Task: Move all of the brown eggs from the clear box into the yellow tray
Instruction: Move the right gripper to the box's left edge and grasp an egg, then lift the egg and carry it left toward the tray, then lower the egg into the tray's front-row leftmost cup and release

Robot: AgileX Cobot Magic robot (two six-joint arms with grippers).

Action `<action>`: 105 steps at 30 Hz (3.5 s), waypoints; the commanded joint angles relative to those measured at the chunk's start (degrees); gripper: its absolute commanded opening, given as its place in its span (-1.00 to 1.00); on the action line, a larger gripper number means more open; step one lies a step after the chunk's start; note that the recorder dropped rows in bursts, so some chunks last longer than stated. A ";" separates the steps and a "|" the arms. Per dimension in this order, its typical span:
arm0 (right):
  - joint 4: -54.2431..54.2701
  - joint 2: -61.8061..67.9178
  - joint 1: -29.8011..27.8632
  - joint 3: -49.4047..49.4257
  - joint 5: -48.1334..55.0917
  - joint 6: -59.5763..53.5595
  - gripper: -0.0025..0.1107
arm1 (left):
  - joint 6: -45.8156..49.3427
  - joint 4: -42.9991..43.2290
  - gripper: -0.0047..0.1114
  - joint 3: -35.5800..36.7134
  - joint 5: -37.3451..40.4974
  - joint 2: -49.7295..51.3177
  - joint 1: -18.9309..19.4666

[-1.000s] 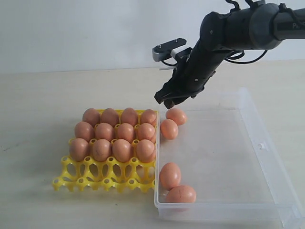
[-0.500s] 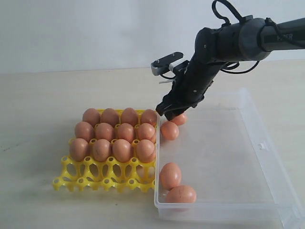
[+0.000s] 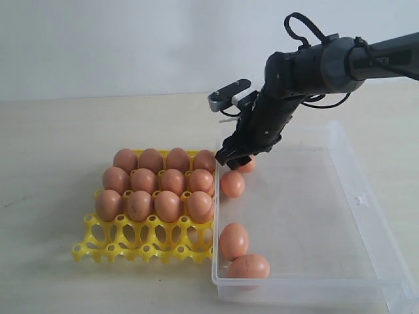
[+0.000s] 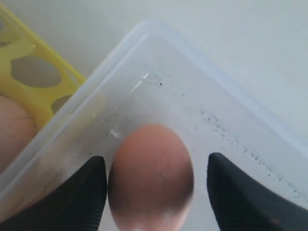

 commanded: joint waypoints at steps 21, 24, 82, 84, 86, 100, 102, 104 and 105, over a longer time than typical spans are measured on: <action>6.21 1.62 0.41 2.25 -3.76 0.11 -0.96 | -0.16 -0.14 -0.92 -0.23 -0.52 0.04 0.10; 6.21 -1.23 0.21 6.84 -7.35 0.11 -0.96 | -0.16 -0.14 -0.92 -0.23 -0.52 0.04 0.10; 28.85 -1.28 26.75 -2.42 -5.54 -11.41 -0.96 | -0.15 -0.14 -0.92 -0.23 -0.52 0.04 0.10; 28.72 -1.26 26.75 -2.42 -4.90 -11.32 -0.86 | -0.15 -0.14 -0.92 -0.23 -0.52 0.04 0.10; 28.72 -1.26 26.75 -2.42 -4.08 -11.32 -0.68 | -0.15 -0.14 -0.92 -0.23 -0.52 0.04 0.10; 26.54 -1.16 26.75 -2.42 -2.86 -10.11 -0.26 | -0.15 -0.14 -0.92 -0.23 -0.52 0.04 0.10; 26.28 -1.16 26.75 -2.42 -2.86 -9.20 -0.23 | -0.15 -0.14 -0.92 -0.23 -0.52 0.04 0.10; 26.19 -1.16 26.75 -2.42 -3.11 -8.59 -0.14 | -0.15 -0.14 -0.92 -0.23 -0.52 0.04 0.10; 26.19 -1.16 26.75 -2.42 -3.09 -8.59 -0.10 | -0.15 -0.14 -0.92 -0.23 -0.52 0.04 0.10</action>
